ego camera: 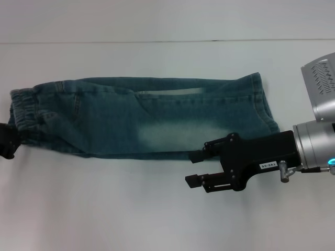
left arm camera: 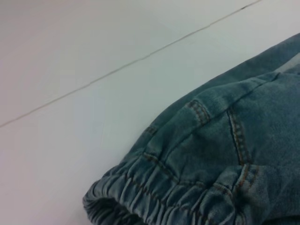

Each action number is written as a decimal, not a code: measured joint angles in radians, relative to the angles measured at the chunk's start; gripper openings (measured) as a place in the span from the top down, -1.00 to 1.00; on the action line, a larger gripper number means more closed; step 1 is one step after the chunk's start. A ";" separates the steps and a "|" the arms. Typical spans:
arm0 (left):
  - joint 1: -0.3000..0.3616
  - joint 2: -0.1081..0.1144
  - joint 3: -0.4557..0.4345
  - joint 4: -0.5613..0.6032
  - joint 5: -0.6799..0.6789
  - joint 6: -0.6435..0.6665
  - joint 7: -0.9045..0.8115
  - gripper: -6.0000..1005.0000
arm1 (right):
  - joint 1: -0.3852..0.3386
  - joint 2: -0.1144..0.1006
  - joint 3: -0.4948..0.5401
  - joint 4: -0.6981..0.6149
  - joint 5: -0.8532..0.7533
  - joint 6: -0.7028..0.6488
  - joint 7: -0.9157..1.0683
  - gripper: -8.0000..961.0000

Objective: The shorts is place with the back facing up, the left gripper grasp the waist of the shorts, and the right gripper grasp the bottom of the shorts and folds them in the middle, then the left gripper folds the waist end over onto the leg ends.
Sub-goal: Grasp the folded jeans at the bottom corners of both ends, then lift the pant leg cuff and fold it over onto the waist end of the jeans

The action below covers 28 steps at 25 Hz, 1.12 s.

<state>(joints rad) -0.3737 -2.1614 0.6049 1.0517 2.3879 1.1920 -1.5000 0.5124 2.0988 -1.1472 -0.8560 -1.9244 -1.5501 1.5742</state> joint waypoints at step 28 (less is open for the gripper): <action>-0.078 0.036 -0.036 0.138 -0.014 0.161 -0.101 0.94 | 0.023 0.002 -0.032 0.224 0.284 0.280 -0.219 0.11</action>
<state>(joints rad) -0.4518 -2.1254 0.5685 1.1892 2.3742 1.3530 -1.6013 0.5355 2.1010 -1.1795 -0.6321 -1.6409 -1.2703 1.3554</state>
